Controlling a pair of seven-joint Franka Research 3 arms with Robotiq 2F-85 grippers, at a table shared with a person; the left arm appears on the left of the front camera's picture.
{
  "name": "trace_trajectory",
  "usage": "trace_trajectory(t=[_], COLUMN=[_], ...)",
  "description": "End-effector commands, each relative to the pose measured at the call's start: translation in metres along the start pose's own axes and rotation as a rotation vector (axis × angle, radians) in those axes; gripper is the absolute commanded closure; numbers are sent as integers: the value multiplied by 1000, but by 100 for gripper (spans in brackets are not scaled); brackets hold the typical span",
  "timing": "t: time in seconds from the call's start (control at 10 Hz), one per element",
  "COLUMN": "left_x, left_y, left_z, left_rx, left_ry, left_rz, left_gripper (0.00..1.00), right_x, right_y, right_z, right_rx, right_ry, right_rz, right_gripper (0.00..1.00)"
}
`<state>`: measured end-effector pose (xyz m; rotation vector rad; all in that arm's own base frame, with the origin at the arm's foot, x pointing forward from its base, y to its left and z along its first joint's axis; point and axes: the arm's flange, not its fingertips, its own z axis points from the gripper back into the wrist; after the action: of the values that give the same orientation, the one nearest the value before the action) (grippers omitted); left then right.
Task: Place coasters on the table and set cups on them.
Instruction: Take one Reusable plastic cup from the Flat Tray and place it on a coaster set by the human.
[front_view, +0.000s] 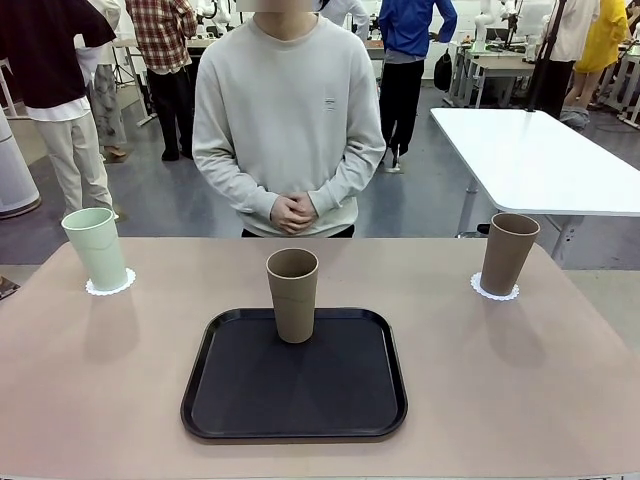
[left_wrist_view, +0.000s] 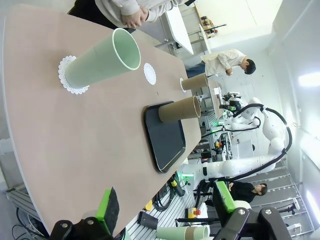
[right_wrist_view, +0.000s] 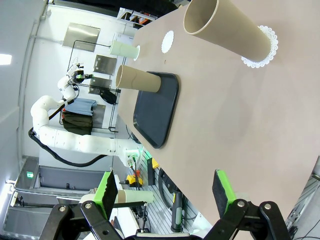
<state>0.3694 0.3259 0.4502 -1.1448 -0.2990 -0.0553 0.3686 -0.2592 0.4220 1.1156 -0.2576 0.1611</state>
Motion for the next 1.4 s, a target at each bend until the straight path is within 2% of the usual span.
trace_trajectory(t=[0.0,0.3,0.5,0.7,0.9,1.0,1.1,1.2,1.3], left_x=[0,0,0,0,0,0,0,0,0], left_y=[-2,-2,-2,-2,-2,-2,-2,-2,-2], left_z=[1,1,1,1,1,1,1,1,1], left_rx=[7,7,7,7,7,7,7,7,7], left_ry=[-5,-5,-5,-5,-5,-5,-5,-5,-5], left_rz=[6,6,6,6,6,6,6,6,6], left_gripper=[0,0,0,0,0,0,0,0,0], right_x=[1,0,19,58,98,115,127,131,133], right_y=[2,0,66,137,190,211,224,231,229], right_z=[-1,0,-2,-31,-85,-131,-178,-223,-262], right_rx=[0,0,-146,-303,-426,-537,-664,-732,-723], right_ry=[-1,0,64,163,283,342,416,462,498], right_rz=[-12,0,175,339,507,578,649,704,746], right_gripper=[0,0,0,0,0,0,0,0,0])
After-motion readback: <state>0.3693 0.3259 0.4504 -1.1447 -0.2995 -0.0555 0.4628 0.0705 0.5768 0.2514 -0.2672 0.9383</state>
